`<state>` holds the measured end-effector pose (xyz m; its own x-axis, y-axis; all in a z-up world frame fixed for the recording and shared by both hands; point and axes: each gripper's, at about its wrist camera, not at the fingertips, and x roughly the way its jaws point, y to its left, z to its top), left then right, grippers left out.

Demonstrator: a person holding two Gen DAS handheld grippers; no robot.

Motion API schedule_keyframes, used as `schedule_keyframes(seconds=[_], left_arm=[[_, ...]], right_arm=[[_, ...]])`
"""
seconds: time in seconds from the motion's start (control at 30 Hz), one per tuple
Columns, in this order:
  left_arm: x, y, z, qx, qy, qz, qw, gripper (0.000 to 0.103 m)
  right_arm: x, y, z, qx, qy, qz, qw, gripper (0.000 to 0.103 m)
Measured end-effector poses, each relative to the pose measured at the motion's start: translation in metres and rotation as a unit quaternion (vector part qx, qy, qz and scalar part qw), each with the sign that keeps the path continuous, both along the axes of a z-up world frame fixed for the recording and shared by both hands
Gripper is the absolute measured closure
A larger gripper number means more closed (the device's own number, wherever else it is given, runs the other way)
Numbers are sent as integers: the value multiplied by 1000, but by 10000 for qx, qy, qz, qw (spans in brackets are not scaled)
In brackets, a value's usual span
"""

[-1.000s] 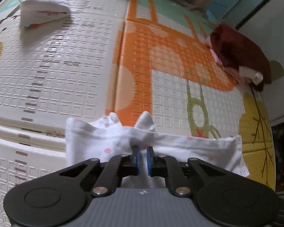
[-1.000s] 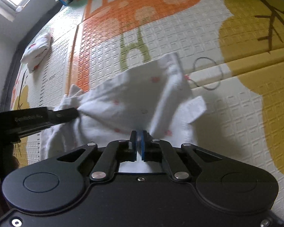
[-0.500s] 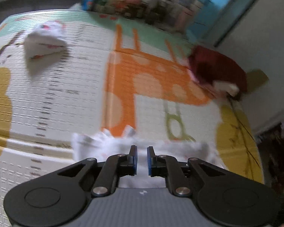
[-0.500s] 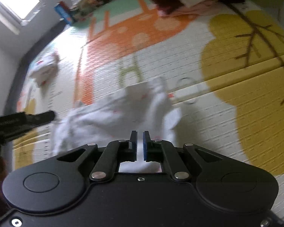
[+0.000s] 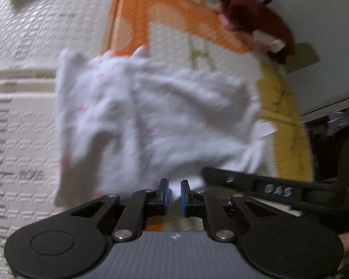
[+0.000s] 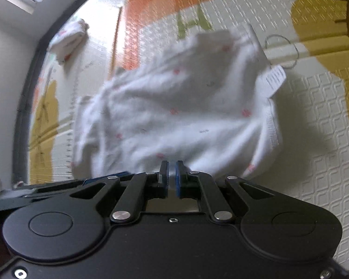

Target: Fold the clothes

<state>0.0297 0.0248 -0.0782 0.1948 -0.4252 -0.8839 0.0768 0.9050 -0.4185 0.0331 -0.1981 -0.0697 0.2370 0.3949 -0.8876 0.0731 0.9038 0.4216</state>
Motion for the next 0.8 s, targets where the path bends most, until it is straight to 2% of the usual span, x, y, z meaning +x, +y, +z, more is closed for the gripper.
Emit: schedule_keyframes(seconds=[0.07,0.27,0.47,0.57,0.6,0.63,0.67,0.73,0.8], left_arm=[[0,10,-7,-26,20,179,9998,98],[-1,37,-7,-282,101,488,9984,99],[-2,64,5,-532,151,714,9959,99],[1,74,9,-491,122,878,9949,98],[2,78,9,-377,114,925,9949,90],[3,81,9,-209,107,964,9951,91],[3,86,7,-207,149,1017,9945,94],[2,95,2,-337,255,1130,9927,93],[1,102,1,-301,273,1216,9917,95]], right_arm=[[-1,-5,-6,-46,44,-59,10000,103],[-1,-27,-6,-113,71,-330,9994,103],[-6,-54,-5,-35,114,-638,9979,103],[-7,-60,-4,-7,120,-682,9976,103],[-8,-60,-2,-42,104,-672,9977,103],[-8,-60,-1,-96,81,-655,9978,103],[-8,-60,1,-151,58,-637,9978,103],[-9,-61,3,-178,39,-609,9980,103],[-9,-63,4,-221,39,-621,9978,103]])
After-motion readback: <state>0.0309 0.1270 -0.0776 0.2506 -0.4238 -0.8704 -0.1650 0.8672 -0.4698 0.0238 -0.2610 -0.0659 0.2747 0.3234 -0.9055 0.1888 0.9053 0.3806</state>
